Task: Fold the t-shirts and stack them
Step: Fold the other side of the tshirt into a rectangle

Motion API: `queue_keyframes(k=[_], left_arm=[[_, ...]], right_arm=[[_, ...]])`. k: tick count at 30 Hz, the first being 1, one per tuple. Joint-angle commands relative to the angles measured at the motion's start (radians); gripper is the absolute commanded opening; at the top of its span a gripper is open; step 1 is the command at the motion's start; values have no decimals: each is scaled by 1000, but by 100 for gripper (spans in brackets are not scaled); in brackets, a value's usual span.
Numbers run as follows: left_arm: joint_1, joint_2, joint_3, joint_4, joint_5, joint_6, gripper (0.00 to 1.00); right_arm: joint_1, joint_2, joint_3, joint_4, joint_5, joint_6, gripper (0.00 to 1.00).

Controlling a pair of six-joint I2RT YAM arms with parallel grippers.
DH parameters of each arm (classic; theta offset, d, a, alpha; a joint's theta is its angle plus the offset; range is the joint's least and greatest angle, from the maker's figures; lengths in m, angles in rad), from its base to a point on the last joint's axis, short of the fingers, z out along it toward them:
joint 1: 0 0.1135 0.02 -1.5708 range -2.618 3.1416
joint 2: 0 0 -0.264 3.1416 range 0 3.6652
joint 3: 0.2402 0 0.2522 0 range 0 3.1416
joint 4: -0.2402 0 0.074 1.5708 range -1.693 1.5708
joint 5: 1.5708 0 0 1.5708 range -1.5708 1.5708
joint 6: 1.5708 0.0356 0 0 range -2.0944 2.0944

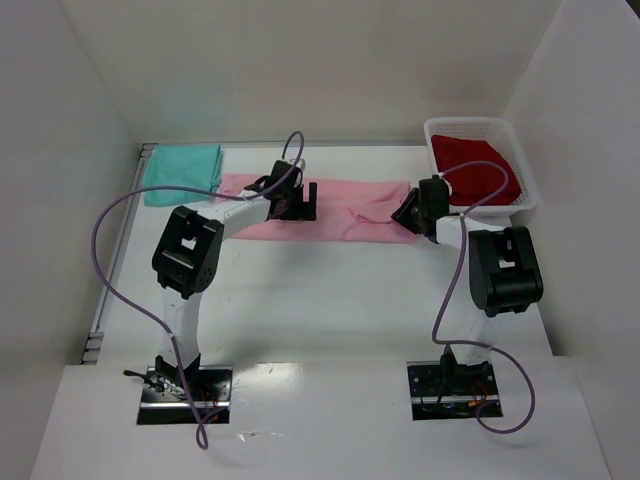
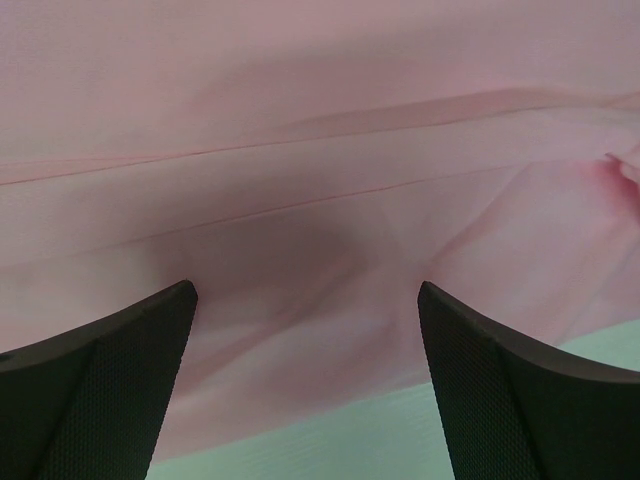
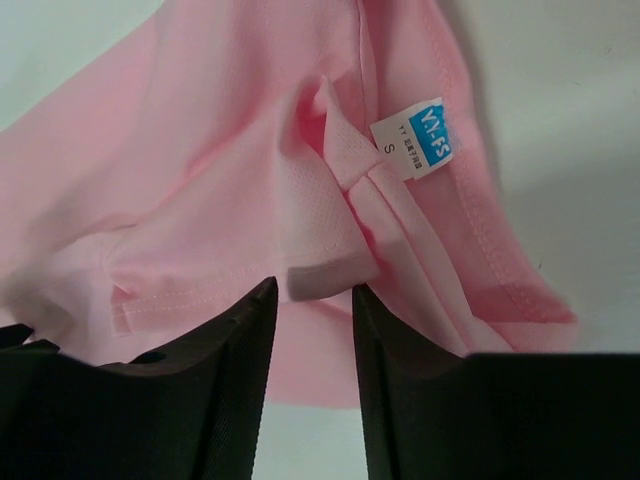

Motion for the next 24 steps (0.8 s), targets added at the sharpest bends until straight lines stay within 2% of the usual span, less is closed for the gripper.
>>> queue_keyframes(k=[1, 11, 24], left_arm=[[-5, 13, 49, -58, -69, 48, 99], [-5, 74, 102, -124, -78, 57, 99], [-5, 104, 102, -124, -60, 57, 99]], right_arm=[[-8, 36, 51, 57, 14, 6, 41], [-8, 72, 129, 39, 25, 19, 20], [-8, 127, 307, 11, 46, -1, 22]])
